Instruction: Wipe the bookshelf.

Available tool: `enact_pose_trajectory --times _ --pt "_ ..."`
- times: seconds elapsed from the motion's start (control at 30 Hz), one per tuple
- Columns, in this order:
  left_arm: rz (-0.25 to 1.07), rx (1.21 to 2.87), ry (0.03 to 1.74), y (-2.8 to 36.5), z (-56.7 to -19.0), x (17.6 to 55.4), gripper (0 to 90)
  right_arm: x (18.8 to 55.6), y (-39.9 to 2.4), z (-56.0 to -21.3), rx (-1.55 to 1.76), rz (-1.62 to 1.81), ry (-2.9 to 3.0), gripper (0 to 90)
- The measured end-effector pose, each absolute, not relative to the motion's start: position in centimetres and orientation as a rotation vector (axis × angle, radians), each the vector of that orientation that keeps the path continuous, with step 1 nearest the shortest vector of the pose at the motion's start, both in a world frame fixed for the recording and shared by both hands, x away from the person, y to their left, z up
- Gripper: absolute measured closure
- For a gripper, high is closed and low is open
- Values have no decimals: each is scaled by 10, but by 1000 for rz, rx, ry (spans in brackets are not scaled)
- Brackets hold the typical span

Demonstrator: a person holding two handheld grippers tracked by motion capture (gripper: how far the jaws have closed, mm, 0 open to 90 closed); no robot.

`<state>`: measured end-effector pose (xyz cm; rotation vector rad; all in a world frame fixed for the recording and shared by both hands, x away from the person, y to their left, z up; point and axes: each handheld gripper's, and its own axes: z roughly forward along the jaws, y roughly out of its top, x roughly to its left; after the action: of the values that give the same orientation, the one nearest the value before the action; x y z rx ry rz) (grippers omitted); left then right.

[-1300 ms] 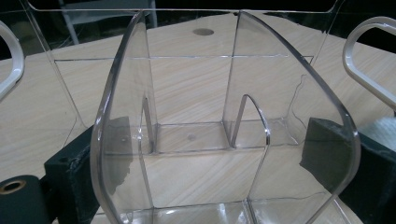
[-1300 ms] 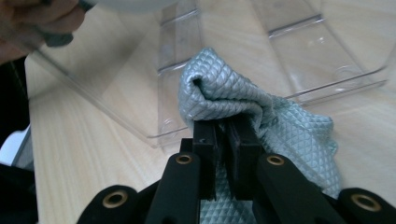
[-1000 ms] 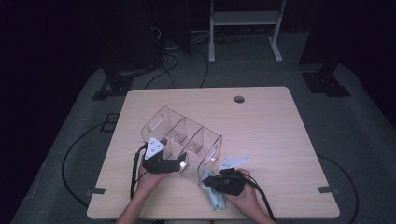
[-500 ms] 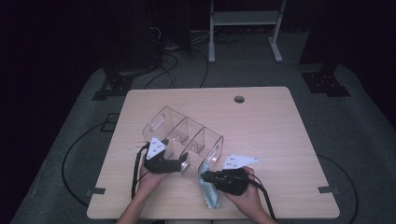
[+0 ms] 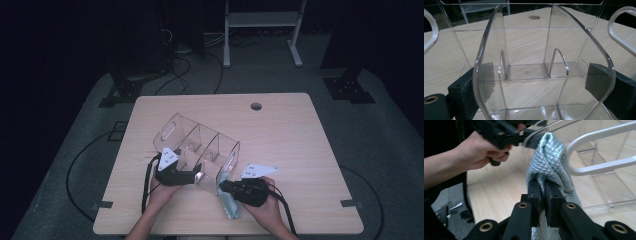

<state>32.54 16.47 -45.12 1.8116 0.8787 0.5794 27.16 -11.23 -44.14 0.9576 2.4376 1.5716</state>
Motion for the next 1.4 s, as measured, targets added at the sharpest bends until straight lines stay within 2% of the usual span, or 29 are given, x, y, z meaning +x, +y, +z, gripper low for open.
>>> enact_pose_trajectory --times 0.67,1.2,1.4 --pt "529 1813 837 163 -452 322 34 286 -132 -437 1047 1598 2396 832" --pt "506 1849 766 148 -451 316 39 308 -167 -437 1195 1559 2272 832" --pt "515 1829 767 147 -450 320 45 302 -171 -436 1203 1566 2279 832"
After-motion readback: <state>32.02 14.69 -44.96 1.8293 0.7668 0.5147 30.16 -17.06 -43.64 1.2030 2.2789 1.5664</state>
